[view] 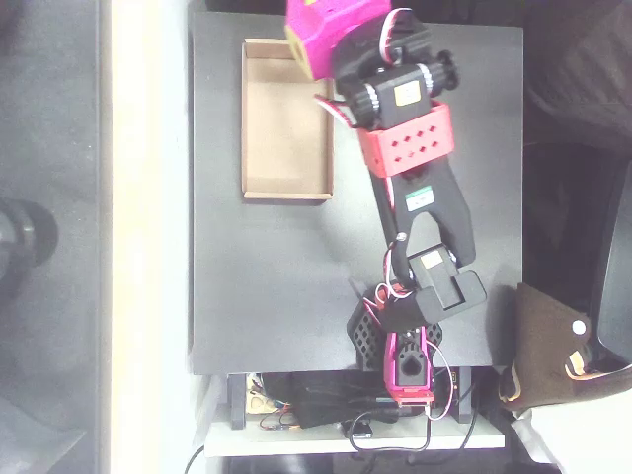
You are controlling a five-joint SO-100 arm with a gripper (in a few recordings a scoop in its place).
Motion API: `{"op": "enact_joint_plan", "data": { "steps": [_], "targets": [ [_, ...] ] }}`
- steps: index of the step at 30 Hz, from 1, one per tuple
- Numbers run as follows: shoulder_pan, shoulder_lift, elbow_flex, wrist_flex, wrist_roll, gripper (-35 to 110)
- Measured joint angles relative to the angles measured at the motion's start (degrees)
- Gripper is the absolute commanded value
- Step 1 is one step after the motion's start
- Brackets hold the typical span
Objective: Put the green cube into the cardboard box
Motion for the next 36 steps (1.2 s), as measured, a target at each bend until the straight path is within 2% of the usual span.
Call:
{"op": "enact_joint_plan", "data": {
  "steps": [27,36],
  "targets": [
    [-4.6,-20.5,0.0,0.0,0.4,1],
    [-5.4,-20.6,11.3,0.0,0.7,1]
  ]
}}
